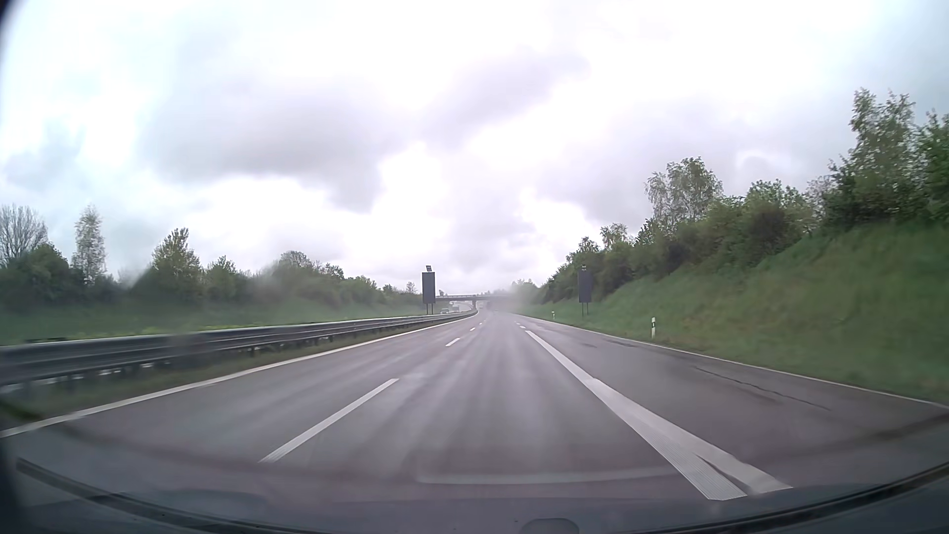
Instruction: Follow the waypoints while adhering to traffic rules and regulations
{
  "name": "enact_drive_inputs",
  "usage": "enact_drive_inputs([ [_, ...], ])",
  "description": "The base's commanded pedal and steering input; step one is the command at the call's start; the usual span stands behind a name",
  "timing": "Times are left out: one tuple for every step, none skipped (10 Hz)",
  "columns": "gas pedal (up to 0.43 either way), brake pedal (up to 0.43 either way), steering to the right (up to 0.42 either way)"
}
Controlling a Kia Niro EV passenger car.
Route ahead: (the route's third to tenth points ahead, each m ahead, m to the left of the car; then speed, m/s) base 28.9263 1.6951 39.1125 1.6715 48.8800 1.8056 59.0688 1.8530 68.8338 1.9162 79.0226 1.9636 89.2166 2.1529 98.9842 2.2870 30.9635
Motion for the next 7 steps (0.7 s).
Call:
enact_drive_inputs([
  [0.319,0.0,-0.001],
  [0.319,0.0,-0.002],
  [0.319,0.0,-0.002],
  [0.319,0.0,-0.001],
  [0.319,0.0,-0.001],
  [0.319,0.0,-0.001],
  [0.319,0.0,-0.002],
])
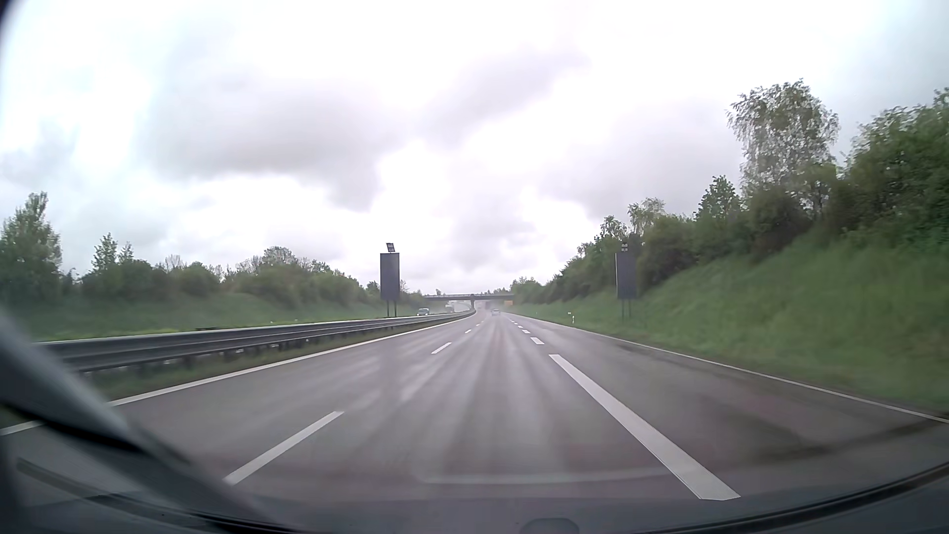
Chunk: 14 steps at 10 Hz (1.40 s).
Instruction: Follow the waypoints while adhering to traffic rules and regulations
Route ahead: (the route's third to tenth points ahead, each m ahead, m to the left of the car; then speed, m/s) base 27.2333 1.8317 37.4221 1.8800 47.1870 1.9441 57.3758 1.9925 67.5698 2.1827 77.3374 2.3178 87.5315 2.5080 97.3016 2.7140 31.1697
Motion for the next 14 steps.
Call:
enact_drive_inputs([
  [0.319,0.0,-0.001],
  [0.319,0.0,-0.001],
  [0.319,0.0,-0.002],
  [0.319,0.0,-0.002],
  [0.319,0.0,-0.001],
  [0.319,0.0,-0.001],
  [0.319,0.0,-0.002],
  [0.319,0.0,-0.002],
  [0.319,0.0,-0.002],
  [0.319,0.0,-0.002],
  [0.319,0.0,-0.003],
  [0.319,0.0,-0.004],
  [0.319,0.0,-0.004],
  [0.319,0.0,-0.004],
])
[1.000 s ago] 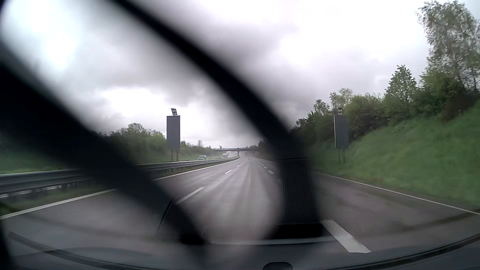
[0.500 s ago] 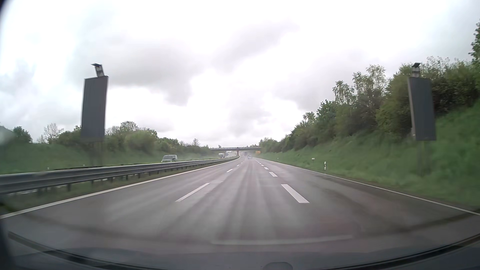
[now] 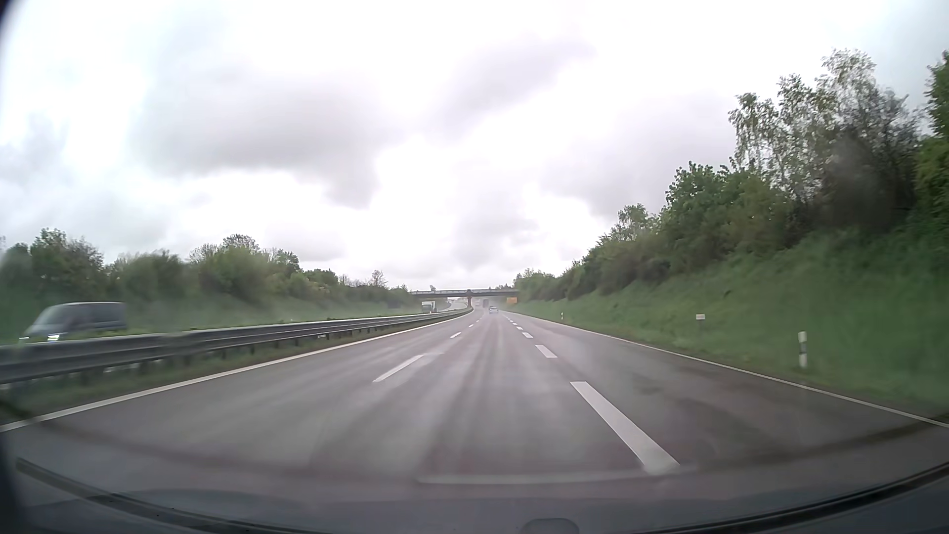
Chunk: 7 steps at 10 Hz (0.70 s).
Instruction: Follow the waypoints while adhering to traffic rules and regulations
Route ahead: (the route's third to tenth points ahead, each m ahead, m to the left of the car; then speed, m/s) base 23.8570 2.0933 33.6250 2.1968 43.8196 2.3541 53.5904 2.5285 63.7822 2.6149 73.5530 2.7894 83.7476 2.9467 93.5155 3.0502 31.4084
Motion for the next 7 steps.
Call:
enact_drive_inputs([
  [0.319,0.0,-0.004],
  [0.319,0.0,-0.004],
  [0.311,0.0,-0.004],
  [0.311,0.0,-0.004],
  [0.311,0.0,-0.004],
  [0.311,0.0,-0.004],
  [0.311,0.0,-0.004],
])
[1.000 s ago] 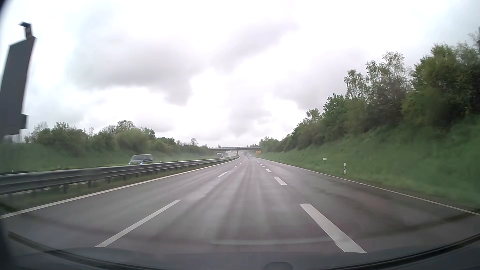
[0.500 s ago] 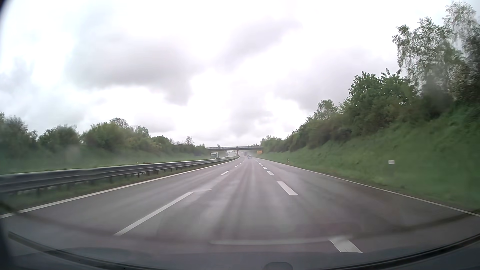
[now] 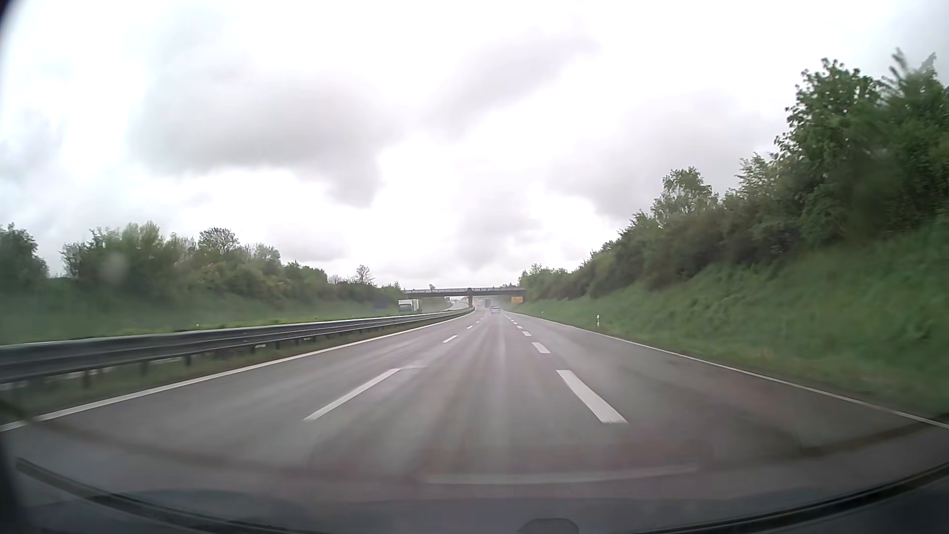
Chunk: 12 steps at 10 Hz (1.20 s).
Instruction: Follow the waypoints while adhering to traffic rules and regulations
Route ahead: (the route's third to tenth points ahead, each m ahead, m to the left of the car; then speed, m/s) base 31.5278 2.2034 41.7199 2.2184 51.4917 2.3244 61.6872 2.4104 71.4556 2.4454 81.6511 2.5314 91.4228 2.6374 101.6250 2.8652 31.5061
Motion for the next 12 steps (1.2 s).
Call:
enact_drive_inputs([
  [0.311,0.0,-0.004],
  [0.311,0.0,-0.004],
  [0.311,0.0,-0.004],
  [0.311,0.0,-0.004],
  [0.311,0.0,-0.004],
  [0.311,0.0,-0.004],
  [0.311,0.0,-0.004],
  [0.311,0.0,-0.004],
  [0.311,0.0,-0.004],
  [0.311,0.0,-0.004],
  [0.299,0.0,-0.004],
  [0.299,0.0,-0.003],
])
